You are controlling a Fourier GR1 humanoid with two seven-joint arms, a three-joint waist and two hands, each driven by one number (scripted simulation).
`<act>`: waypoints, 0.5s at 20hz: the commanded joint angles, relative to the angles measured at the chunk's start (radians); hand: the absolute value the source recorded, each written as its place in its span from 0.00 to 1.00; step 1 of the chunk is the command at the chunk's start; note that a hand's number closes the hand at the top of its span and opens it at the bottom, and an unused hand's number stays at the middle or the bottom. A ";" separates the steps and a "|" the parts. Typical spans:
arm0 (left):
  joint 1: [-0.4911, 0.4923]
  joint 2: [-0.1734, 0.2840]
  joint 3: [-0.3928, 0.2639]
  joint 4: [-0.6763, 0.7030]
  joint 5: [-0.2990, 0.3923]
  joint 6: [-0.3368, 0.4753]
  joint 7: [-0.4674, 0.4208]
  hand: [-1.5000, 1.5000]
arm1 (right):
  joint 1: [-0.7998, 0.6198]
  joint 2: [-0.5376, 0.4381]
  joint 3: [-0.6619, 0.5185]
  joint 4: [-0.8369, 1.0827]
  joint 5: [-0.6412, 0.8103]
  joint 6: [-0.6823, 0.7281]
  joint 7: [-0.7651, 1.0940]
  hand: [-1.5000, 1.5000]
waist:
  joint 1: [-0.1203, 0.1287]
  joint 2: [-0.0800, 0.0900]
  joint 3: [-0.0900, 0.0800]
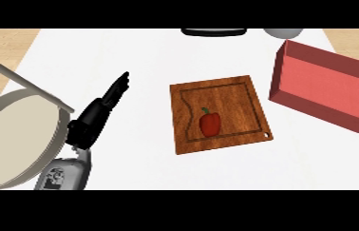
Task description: Pick the tomato from the cutting board and place it in the cardboard box
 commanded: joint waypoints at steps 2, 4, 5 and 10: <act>-0.102 -0.051 -0.021 0.039 -0.030 0.039 0.071 0.50 | -0.169 -0.058 -0.091 0.129 -0.085 0.035 0.035 1.00 | 0.001 0.002 0.000; -0.035 -0.008 0.017 0.007 0.006 0.000 0.022 0.50 | -0.178 -0.057 -0.086 0.221 -0.051 -0.037 -0.033 1.00 | 0.006 0.002 0.000; 0.075 -0.042 -0.050 -0.028 -0.046 0.032 -0.034 0.50 | -0.211 -0.063 -0.077 0.196 -0.072 0.018 0.042 1.00 | 0.009 0.001 0.000; -0.023 -0.048 -0.032 0.003 -0.053 0.042 0.020 0.50 | -0.325 -0.133 -0.129 0.420 -0.107 -0.028 -0.043 1.00 | 0.007 0.003 0.000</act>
